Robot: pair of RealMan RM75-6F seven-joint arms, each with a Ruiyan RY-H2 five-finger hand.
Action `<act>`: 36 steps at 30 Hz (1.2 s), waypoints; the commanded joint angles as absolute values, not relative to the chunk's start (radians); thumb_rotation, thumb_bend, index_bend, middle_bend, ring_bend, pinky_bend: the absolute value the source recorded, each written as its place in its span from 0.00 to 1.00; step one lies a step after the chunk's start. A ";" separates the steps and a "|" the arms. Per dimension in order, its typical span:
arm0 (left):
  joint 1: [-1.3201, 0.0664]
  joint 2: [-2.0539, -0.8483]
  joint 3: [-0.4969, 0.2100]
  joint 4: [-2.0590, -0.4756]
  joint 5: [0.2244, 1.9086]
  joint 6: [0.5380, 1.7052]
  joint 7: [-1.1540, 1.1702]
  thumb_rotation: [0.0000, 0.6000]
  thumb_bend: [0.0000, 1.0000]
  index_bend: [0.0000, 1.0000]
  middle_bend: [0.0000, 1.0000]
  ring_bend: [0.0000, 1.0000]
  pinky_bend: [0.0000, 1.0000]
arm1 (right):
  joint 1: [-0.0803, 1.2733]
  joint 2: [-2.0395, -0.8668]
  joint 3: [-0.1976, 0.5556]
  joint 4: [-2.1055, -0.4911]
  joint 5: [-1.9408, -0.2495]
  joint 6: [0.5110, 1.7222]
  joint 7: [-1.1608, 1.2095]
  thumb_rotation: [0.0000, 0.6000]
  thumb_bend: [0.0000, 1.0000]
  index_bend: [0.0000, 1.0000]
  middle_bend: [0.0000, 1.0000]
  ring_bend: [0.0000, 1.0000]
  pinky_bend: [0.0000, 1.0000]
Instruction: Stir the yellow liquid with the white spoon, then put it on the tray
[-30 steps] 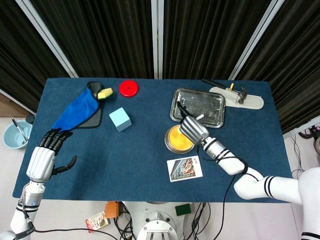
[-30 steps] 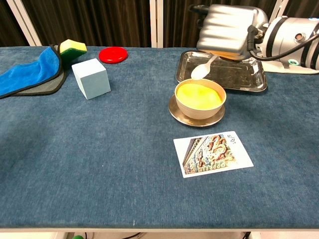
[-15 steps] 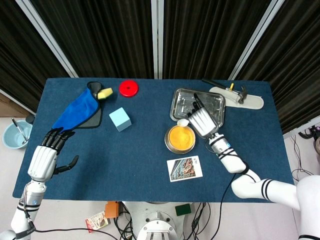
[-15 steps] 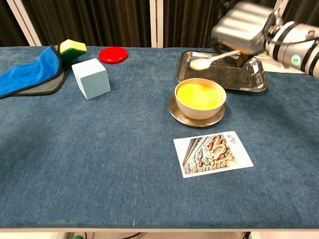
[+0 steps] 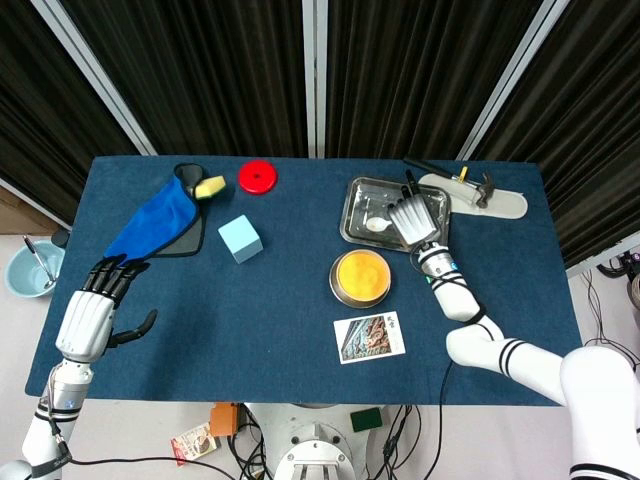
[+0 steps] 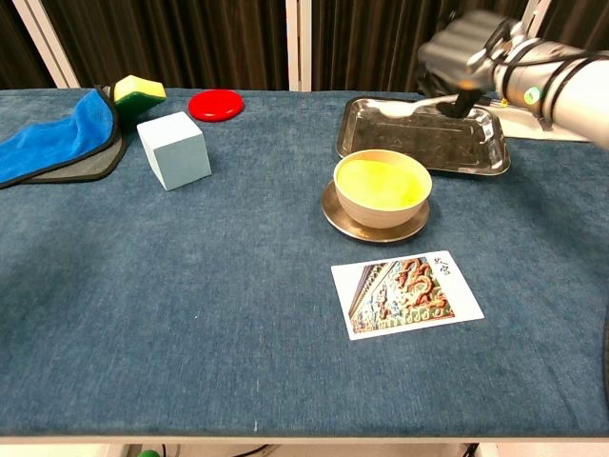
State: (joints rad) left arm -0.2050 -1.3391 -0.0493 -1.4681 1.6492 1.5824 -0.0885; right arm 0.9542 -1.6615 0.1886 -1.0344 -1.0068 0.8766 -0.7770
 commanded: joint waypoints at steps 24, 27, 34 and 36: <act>-0.195 -1.307 -0.058 -1.470 1.632 1.585 -0.086 0.69 0.30 0.19 0.17 0.10 0.13 | 0.915 -1.625 0.258 -1.110 -0.941 0.945 -0.786 1.00 0.18 0.38 0.32 0.09 0.00; -0.192 -1.294 -0.057 -1.470 1.624 1.579 -0.079 0.70 0.30 0.19 0.17 0.10 0.13 | 0.814 -1.450 0.227 -1.381 -0.998 1.070 -0.769 1.00 0.18 0.38 0.33 0.09 0.00; -0.172 -1.255 -0.049 -1.476 1.589 1.561 -0.033 0.70 0.30 0.19 0.17 0.10 0.13 | 0.570 -1.147 0.115 -1.723 -1.149 1.281 -0.603 1.00 0.20 0.33 0.31 0.09 0.00; -0.164 -1.248 -0.044 -1.484 1.583 1.561 -0.027 0.70 0.30 0.19 0.17 0.10 0.13 | 0.501 -1.097 0.079 -1.753 -1.201 1.332 -0.514 1.00 0.20 0.30 0.29 0.08 0.00</act>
